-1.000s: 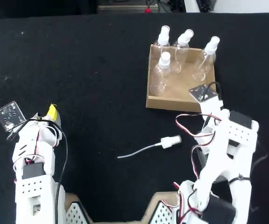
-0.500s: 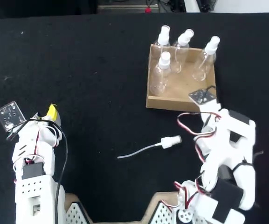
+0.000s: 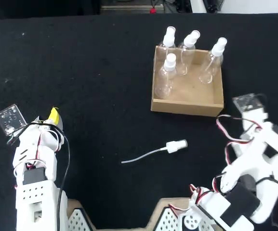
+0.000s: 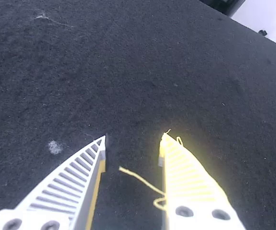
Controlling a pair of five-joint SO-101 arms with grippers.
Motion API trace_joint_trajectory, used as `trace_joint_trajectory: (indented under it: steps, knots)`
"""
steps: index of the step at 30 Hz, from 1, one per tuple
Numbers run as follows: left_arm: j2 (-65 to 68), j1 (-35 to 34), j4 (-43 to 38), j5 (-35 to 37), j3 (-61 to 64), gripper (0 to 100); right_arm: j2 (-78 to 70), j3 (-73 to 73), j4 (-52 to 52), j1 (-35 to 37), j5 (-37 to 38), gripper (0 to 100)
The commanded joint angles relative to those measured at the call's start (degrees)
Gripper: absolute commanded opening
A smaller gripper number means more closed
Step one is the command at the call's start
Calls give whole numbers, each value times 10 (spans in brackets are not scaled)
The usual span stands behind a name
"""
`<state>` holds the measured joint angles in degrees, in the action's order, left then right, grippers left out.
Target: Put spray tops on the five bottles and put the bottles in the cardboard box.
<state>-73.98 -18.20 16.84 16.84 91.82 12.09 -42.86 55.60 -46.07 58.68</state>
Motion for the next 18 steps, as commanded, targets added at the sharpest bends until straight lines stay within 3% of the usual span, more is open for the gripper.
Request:
trace_joint_trajectory:
  steps: [1,6,14,18]
  knots:
    - [-8,-2,-11,1,-9,177,2,89,61,-24,-58,222]
    - [-8,-4,-11,1,-9,177,1,119,88,0,-117,257]
    - [-8,-4,-11,1,-9,177,-28,147,46,16,-189,256]
    - [-8,-4,-11,1,-9,177,-65,219,153,14,-189,255]
